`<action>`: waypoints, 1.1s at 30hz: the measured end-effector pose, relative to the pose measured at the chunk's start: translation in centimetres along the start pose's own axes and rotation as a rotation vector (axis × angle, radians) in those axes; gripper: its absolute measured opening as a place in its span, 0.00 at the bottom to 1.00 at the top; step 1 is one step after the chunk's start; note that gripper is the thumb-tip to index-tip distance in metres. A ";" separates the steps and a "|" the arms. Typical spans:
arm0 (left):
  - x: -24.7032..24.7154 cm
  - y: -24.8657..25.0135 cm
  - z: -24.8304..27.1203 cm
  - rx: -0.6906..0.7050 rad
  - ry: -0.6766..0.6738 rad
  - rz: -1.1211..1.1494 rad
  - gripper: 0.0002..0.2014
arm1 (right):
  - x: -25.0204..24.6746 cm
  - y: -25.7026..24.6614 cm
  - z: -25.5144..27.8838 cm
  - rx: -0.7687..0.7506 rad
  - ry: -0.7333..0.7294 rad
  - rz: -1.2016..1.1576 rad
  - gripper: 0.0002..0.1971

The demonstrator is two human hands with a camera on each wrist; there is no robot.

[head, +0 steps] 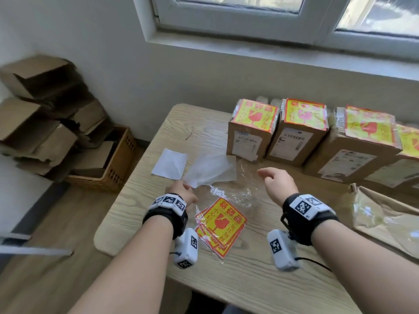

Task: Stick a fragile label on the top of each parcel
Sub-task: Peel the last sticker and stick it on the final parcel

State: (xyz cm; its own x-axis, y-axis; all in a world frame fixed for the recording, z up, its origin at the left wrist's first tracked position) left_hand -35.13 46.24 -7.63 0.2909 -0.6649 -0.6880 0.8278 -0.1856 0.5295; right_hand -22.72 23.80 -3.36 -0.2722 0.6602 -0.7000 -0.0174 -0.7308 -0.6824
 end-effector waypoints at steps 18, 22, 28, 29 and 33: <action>4.7 0.9 -2.8 0.224 -0.388 -0.104 0.12 | 6.6 3.5 0.2 0.202 -0.558 0.271 0.08; 4.8 1.8 -2.7 0.210 -0.440 0.018 0.11 | 7.1 3.9 0.1 0.249 -0.502 0.239 0.04; 5.2 2.8 -2.2 0.107 -0.600 0.215 0.14 | 7.6 3.7 0.2 0.268 -0.499 0.211 0.15; 5.1 2.9 -2.1 0.097 -0.623 0.233 0.14 | 7.6 3.6 0.3 0.272 -0.499 0.191 0.16; 5.1 3.3 -1.9 0.125 -0.581 0.166 0.12 | 6.9 3.2 0.7 0.252 -0.494 0.214 0.16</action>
State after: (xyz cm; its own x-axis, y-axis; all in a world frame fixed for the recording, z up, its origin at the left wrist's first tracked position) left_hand -29.99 43.59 -10.30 0.0728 -0.9711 -0.2275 0.7212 -0.1063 0.6845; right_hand -25.29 25.87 -10.23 -0.7094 0.3785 -0.5945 -0.1241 -0.8975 -0.4232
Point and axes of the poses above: each hand's wrist, its own z-axis away from the middle knuckle, its own x-axis out of the palm, y = z × x, the point moved 2 cm from there along -z, towards the middle knuckle, and after that the axes turned 12 degrees about y, right-handed, at the moved point
